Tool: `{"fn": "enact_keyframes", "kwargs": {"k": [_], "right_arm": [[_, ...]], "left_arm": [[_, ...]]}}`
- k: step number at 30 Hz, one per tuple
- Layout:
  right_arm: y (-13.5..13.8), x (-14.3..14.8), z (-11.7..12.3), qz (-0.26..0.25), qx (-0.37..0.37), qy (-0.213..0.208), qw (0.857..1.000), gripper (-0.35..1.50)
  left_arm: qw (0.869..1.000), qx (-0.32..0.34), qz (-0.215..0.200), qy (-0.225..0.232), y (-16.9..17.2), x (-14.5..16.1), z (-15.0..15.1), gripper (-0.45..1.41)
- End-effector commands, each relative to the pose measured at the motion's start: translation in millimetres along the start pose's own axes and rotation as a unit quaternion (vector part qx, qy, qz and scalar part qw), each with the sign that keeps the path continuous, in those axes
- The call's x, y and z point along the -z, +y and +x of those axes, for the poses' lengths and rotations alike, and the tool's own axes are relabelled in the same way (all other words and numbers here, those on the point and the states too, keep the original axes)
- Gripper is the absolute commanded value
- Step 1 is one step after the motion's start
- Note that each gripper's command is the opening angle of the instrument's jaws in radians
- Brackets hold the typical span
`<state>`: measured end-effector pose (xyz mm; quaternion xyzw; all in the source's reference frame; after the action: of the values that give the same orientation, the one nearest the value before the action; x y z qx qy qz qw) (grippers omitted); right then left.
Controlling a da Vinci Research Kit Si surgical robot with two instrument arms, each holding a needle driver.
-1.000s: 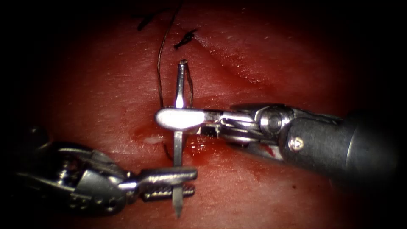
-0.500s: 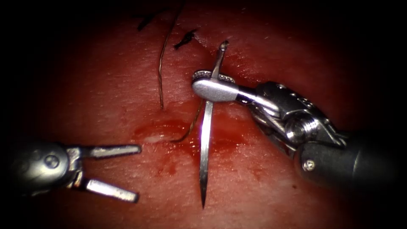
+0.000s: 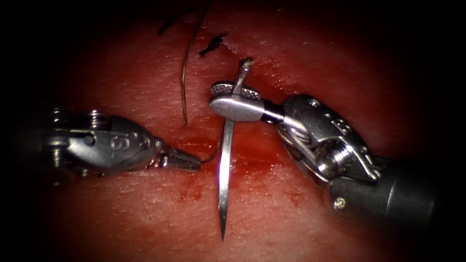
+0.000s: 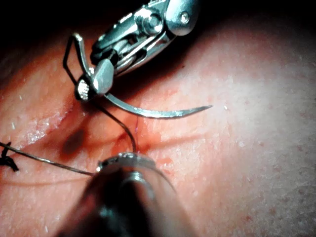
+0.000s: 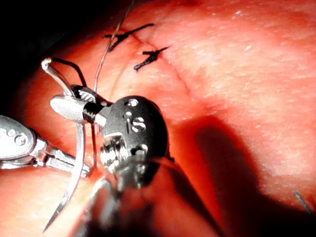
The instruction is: Wound Closure
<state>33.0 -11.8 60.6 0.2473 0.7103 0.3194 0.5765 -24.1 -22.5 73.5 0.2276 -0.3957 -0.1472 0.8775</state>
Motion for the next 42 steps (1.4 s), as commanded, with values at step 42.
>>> {"fn": "enact_keyframes", "kwargs": {"k": [42], "right_arm": [[4.2, -4.4, 0.4, 0.0, 0.328, 0.03, 0.944, -0.35]], "left_arm": [[0.973, -0.002, 0.017, 0.229, 1.5, -1.9, 4.5, -0.22]]}}
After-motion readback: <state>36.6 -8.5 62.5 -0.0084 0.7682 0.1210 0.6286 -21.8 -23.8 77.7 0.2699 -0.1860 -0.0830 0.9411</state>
